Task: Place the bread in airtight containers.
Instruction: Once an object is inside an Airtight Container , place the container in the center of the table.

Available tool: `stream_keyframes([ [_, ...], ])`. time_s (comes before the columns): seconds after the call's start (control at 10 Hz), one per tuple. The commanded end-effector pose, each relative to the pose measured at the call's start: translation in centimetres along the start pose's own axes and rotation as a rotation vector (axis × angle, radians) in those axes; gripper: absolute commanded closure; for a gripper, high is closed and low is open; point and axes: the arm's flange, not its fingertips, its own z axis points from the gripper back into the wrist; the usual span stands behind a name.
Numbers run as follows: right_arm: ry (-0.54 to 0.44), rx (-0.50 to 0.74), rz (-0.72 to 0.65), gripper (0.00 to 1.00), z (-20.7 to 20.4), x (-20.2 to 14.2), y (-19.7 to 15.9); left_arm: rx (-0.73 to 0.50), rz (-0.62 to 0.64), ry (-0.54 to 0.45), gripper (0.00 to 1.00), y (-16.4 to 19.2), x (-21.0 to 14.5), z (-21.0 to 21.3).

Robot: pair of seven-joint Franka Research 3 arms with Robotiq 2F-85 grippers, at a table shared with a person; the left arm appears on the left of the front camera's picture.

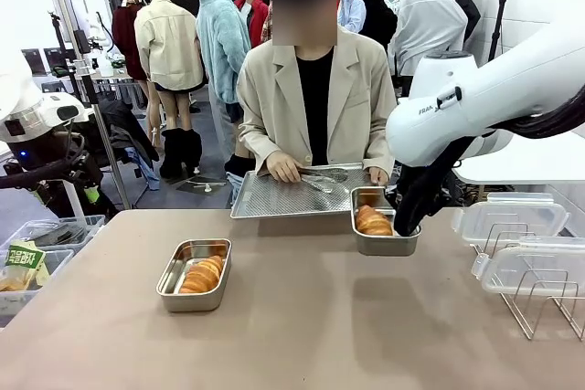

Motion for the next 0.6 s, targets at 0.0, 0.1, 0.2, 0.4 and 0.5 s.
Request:
stream_keyframes([
  [0.0,-0.029,-0.002,-0.011,1.0,-3.2,0.5,0.4,0.001,0.0,-0.011,0.0,0.0,0.1,0.1],
  [0.1,-0.009,-0.018,-0.009,1.0,-4.9,0.5,0.7,0.001,0.0,-0.011,0.0,0.0,0.1,0.1],
  [0.2,0.019,-0.022,0.02,1.0,-6.8,0.7,1.2,0.001,0.0,-0.011,0.0,0.0,0.1,0.1],
  [0.4,0.037,-0.033,0.03,1.0,-9.5,0.8,2.1,0.001,0.0,-0.011,0.0,0.0,0.1,0.1],
  [0.5,0.041,-0.033,0.032,1.0,-10.1,0.7,2.2,0.001,0.0,-0.011,0.0,0.0,0.1,0.1],
])
